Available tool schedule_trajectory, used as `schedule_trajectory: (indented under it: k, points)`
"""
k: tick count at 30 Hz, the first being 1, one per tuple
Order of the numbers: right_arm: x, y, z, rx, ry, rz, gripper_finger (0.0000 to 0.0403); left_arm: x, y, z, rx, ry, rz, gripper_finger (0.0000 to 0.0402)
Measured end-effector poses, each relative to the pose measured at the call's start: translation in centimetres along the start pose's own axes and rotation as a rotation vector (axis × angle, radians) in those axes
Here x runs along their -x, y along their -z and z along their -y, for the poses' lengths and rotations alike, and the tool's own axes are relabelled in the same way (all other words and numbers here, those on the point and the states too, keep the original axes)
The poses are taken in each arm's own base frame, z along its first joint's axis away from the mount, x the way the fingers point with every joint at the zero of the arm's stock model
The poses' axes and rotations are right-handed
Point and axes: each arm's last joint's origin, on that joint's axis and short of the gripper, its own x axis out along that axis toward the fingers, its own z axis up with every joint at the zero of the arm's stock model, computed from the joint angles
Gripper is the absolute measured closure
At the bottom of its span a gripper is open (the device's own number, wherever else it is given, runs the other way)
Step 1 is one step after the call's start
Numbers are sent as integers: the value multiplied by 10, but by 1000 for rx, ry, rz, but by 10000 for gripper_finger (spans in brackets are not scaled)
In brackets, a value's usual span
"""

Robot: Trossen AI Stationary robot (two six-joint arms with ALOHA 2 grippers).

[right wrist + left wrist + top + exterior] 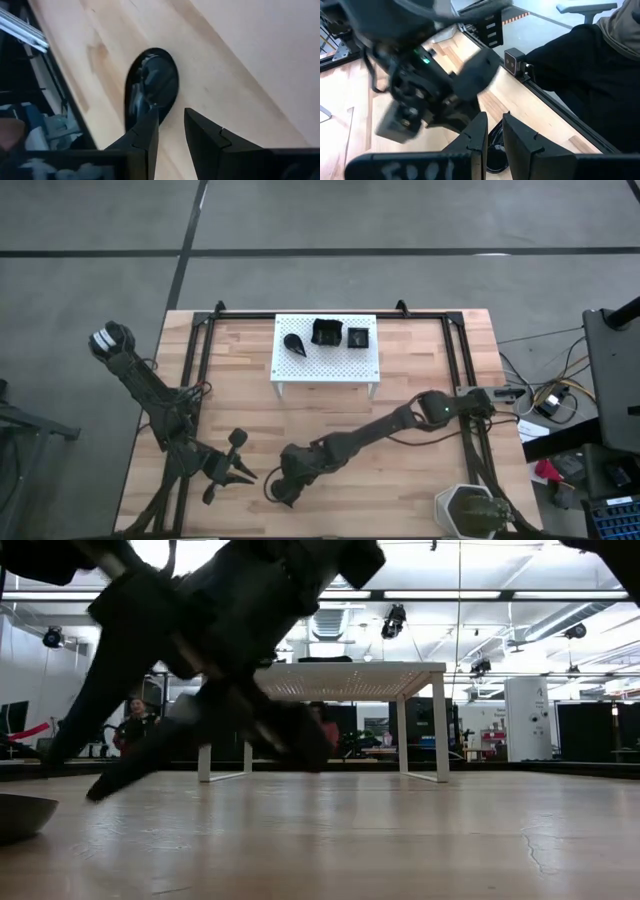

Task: Pick & Place Mini shaped plates
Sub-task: Stack the drop shaped plate on top of the drop shaped plate on the shelf

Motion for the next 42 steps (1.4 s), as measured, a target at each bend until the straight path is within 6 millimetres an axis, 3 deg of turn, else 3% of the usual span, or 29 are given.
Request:
schedule_trajectory:
  k: [5, 37, 42]
  points:
    - [-12, 2, -5, 15, -29, -34, 312, 0, 0, 0, 3, 0, 0, 348]
    - [-15, 16, -15, 45, -26, 40, 316, 0, 0, 0, 33, 5, -3, 348]
    - [-31, 21, -11, 33, -41, 18, 315, 0, 1, 0, 36, 5, -8, 348]
